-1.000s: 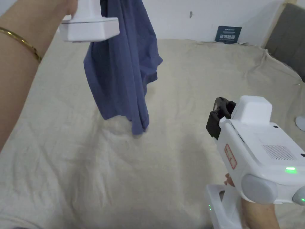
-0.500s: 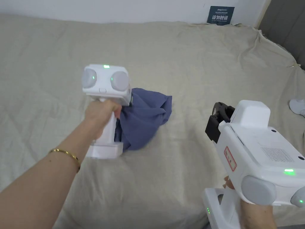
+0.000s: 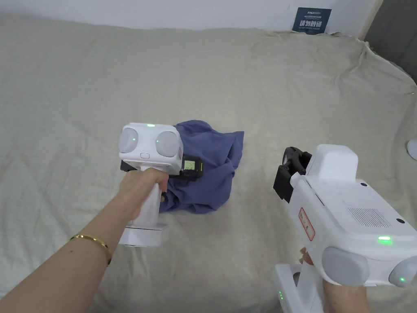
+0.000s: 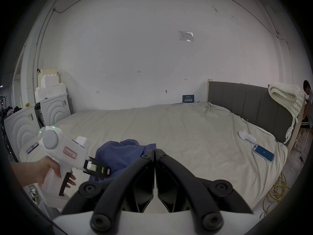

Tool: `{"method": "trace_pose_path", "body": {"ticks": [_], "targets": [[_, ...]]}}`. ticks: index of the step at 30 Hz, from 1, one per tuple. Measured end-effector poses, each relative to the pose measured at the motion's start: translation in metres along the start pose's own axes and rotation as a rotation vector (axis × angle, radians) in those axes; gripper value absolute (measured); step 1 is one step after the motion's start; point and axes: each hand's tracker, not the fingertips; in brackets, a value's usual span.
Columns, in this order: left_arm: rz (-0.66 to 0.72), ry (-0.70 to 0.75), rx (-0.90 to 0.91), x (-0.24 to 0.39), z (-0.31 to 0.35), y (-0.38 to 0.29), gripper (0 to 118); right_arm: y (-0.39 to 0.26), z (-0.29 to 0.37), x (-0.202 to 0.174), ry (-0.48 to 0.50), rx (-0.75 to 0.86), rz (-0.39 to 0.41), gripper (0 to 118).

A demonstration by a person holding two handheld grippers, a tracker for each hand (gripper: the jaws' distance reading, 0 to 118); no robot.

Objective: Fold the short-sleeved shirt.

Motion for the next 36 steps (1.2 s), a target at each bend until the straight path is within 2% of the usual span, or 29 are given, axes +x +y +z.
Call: {"method": "trace_pose_path", "body": {"ticks": [6, 10, 14, 18, 20, 22, 23, 24, 25, 26, 27, 30, 36], "targets": [[0.042, -0.052, 0.298, -0.014, 0.068, 0.031, 118, 0.007, -0.001, -0.006, 0.008, 0.015, 0.011, 0], [0.062, -0.008, 0.492, -0.024, 0.107, 0.034, 118, 0.013, -0.001, -0.011, 0.011, 0.033, 0.013, 0], [0.048, 0.095, 0.659, -0.033, 0.130, 0.015, 118, 0.017, -0.004, -0.015, 0.016, 0.047, 0.029, 0], [0.006, 0.196, 0.771, -0.041, 0.142, -0.015, 117, 0.018, -0.008, -0.018, 0.015, 0.055, 0.035, 0], [0.003, 0.211, 0.800, -0.048, 0.145, -0.030, 110, 0.018, -0.009, -0.019, 0.014, 0.059, 0.036, 0], [-0.012, 0.227, 0.805, -0.053, 0.144, -0.043, 107, 0.018, -0.010, -0.019, 0.012, 0.061, 0.036, 0], [-0.017, 0.249, 0.807, -0.054, 0.144, -0.050, 98, 0.018, -0.010, -0.020, 0.011, 0.062, 0.037, 0], [-0.020, 0.262, 0.807, -0.055, 0.144, -0.055, 83, 0.017, -0.010, -0.020, 0.009, 0.064, 0.037, 0], [-0.018, 0.274, 0.799, -0.057, 0.142, -0.060, 68, 0.017, -0.011, -0.020, 0.007, 0.065, 0.036, 0], [-0.011, 0.272, 0.792, -0.060, 0.141, -0.064, 45, 0.017, -0.011, -0.020, 0.005, 0.066, 0.035, 0], [-0.001, 0.264, 0.787, -0.063, 0.140, -0.068, 31, 0.017, -0.011, -0.020, 0.004, 0.067, 0.033, 0], [0.007, 0.246, 0.766, -0.066, 0.136, -0.078, 1, 0.016, -0.011, -0.020, 0.004, 0.067, 0.036, 0], [0.036, 0.243, 0.745, -0.067, 0.131, -0.083, 0, 0.010, -0.009, -0.022, 0.008, 0.059, 0.047, 0]]}}
